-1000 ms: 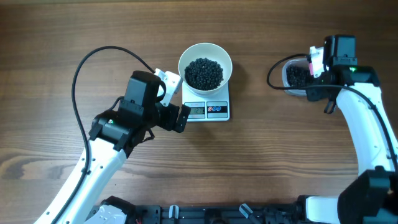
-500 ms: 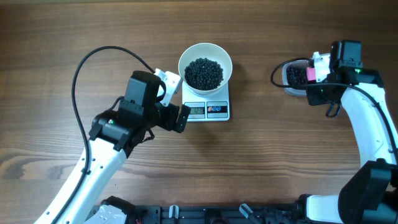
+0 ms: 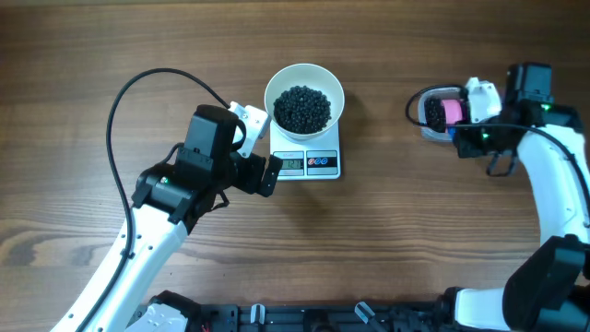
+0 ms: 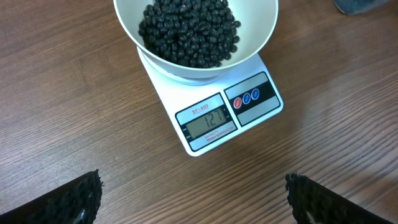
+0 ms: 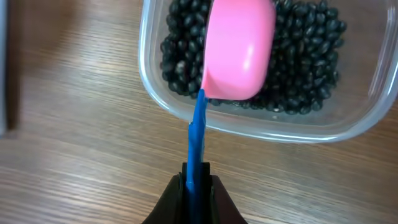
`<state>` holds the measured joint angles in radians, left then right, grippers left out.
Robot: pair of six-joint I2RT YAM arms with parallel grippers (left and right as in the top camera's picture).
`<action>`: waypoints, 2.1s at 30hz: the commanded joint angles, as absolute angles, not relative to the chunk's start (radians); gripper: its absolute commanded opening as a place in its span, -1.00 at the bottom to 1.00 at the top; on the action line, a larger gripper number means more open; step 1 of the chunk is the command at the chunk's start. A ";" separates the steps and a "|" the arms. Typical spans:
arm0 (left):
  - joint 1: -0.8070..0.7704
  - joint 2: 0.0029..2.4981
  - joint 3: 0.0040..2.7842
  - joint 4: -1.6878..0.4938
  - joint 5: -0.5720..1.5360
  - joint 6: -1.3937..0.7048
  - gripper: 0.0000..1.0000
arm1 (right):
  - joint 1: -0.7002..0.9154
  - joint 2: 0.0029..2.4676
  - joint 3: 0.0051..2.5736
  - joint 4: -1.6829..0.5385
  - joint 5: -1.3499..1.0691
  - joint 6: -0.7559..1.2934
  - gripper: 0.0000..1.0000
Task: Scoop item into bowl and weigh 150g on scale
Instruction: 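Drag the scoop through the black beans to refill it, right gripper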
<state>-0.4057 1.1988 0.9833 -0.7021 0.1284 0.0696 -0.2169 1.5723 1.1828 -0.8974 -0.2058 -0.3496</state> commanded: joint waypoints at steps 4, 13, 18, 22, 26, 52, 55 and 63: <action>-0.402 1.199 0.982 -0.700 0.126 0.064 1.00 | -0.329 1.589 1.168 -0.931 -0.457 -0.423 -0.91; -0.402 1.199 0.982 -0.699 0.126 0.064 1.00 | -0.334 1.645 1.168 -0.928 -0.501 -0.418 -0.91; -0.402 1.199 0.982 -0.700 0.126 0.064 1.00 | -0.336 1.650 1.168 -0.928 -0.527 -0.416 -0.91; -0.402 1.199 0.982 -0.700 0.126 0.064 1.00 | -0.362 1.650 1.168 -0.927 -0.610 -0.417 -0.92; -0.402 1.199 0.982 -0.699 0.126 0.064 1.00 | -0.419 1.650 1.168 -0.928 -0.629 -0.419 -0.91; -0.402 1.199 0.982 -0.700 0.126 0.064 1.00 | -0.478 1.698 1.168 -0.928 -0.780 -0.416 -0.91; -0.402 1.199 0.982 -0.699 0.126 0.064 1.00 | -0.497 1.698 1.168 -0.931 -0.780 -0.416 -0.91; -0.402 1.199 0.982 -0.699 0.126 0.064 1.00 | -0.552 1.698 1.168 -0.936 -0.780 -0.416 -0.91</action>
<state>-0.4057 1.1988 0.9833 -0.7021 0.1284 0.0696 -0.5270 1.6852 1.1801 -0.9356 -0.7273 -0.3992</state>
